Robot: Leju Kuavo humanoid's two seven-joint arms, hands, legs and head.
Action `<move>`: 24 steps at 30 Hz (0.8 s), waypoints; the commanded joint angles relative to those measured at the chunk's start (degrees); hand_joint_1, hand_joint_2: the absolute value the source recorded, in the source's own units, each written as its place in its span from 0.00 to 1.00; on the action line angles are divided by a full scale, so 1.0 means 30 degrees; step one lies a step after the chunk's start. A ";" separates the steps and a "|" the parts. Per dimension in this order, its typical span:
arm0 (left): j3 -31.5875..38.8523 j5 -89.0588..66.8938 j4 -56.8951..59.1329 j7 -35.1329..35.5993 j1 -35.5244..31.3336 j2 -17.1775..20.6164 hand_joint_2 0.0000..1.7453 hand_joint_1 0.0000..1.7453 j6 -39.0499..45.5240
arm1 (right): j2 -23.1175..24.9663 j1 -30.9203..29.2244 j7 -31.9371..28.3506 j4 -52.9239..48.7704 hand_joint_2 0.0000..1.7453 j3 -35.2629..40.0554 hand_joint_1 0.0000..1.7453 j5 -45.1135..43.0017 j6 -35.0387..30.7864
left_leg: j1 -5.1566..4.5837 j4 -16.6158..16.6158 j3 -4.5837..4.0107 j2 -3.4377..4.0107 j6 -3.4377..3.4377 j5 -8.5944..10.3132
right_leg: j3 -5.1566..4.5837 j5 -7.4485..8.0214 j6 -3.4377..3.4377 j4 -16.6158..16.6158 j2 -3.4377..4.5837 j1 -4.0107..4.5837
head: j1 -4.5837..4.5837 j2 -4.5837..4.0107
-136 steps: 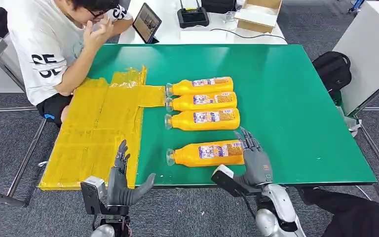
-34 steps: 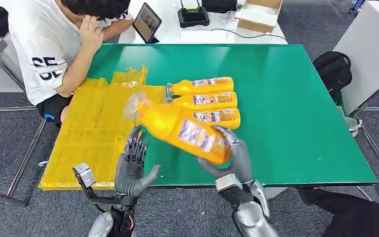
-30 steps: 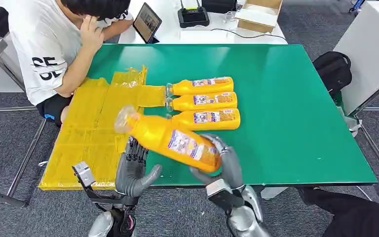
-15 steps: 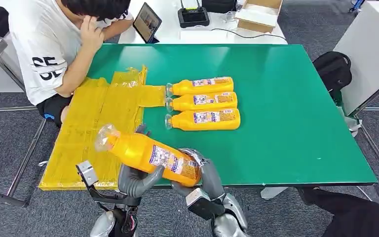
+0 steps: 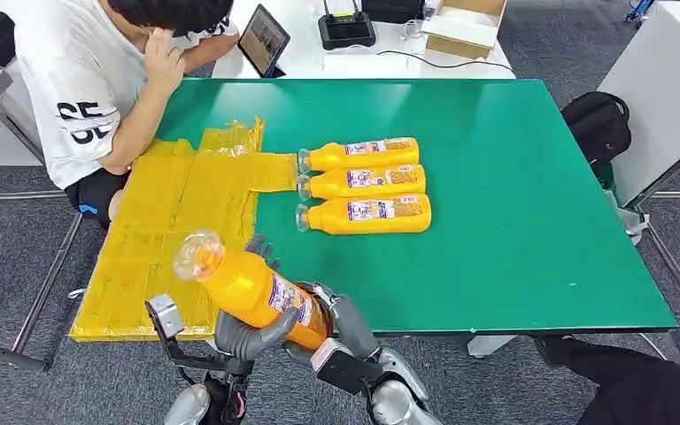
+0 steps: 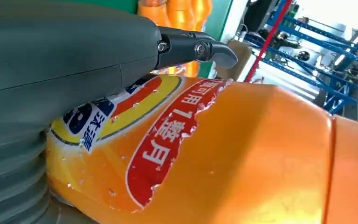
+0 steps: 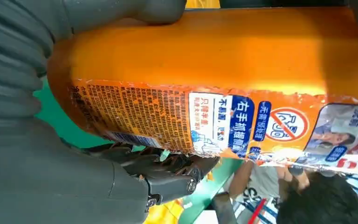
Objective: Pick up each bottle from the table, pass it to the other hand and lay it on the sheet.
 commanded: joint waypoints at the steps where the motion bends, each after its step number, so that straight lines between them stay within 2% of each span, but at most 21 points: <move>1: -0.0730 -0.0015 0.1573 0.0133 -0.1395 0.0222 1.00 0.00 -0.0094 | -0.0225 -0.0175 -0.0006 0.2693 1.00 0.2214 1.00 0.0305 0.1020 | 0.0011 -0.0018 0.0040 -0.0024 0.0007 -0.0003 | 0.0052 -0.0010 -0.0031 -0.0023 -0.0037 0.0018 | 0.0007 0.0000; 3: -0.0682 0.0099 0.1596 0.0124 -0.1403 0.0199 1.00 0.00 -0.0186 | -0.0198 -0.0217 -0.0006 0.2758 1.00 0.2192 1.00 0.0305 0.1049 | 0.0012 -0.0021 0.0064 -0.0025 0.0013 -0.0011 | 0.0074 -0.0018 -0.0043 -0.0026 -0.0042 0.0022 | 0.0000 0.0000; 4: -0.0593 0.0328 0.1628 0.0189 -0.1395 0.0169 1.00 0.15 -0.0335 | -0.0198 -0.0202 -0.0006 0.2748 1.00 0.2175 1.00 0.0305 0.1087 | 0.0011 -0.0020 0.0049 -0.0024 0.0011 -0.0006 | 0.0058 -0.0013 -0.0036 -0.0025 -0.0039 0.0020 | 0.0000 0.0000; 5: -0.0593 0.0328 0.1628 0.0189 -0.1395 0.0169 1.00 0.60 -0.0335 | -0.0198 -0.0202 -0.0006 0.2748 1.00 0.2175 1.00 0.0305 0.1087 | 0.0010 -0.0027 0.0091 -0.0026 0.0019 -0.0017 | 0.0101 -0.0026 -0.0054 -0.0032 -0.0049 0.0024 | 0.0000 0.0000; 6: -0.0580 0.0328 0.1613 0.0191 -0.1414 0.0174 1.00 1.00 -0.0329 | -0.0220 -0.0192 -0.0006 0.2746 1.00 0.2159 1.00 0.0301 0.1090 | 0.0011 -0.0020 0.0058 -0.0024 0.0013 -0.0008 | 0.0067 -0.0016 -0.0039 -0.0025 -0.0043 0.0020 | 0.0000 0.0000; 24: -0.0597 -0.0116 0.1466 -0.0145 -0.1414 0.0228 1.00 1.00 -0.0236 | -0.0197 -0.0005 0.0005 0.2454 1.00 0.1807 1.00 0.0241 0.1213 | 0.0010 -0.0017 0.0060 -0.0037 0.0016 -0.0010 | 0.0070 -0.0024 -0.0046 -0.0022 -0.0059 0.0022 | 0.0007 0.0000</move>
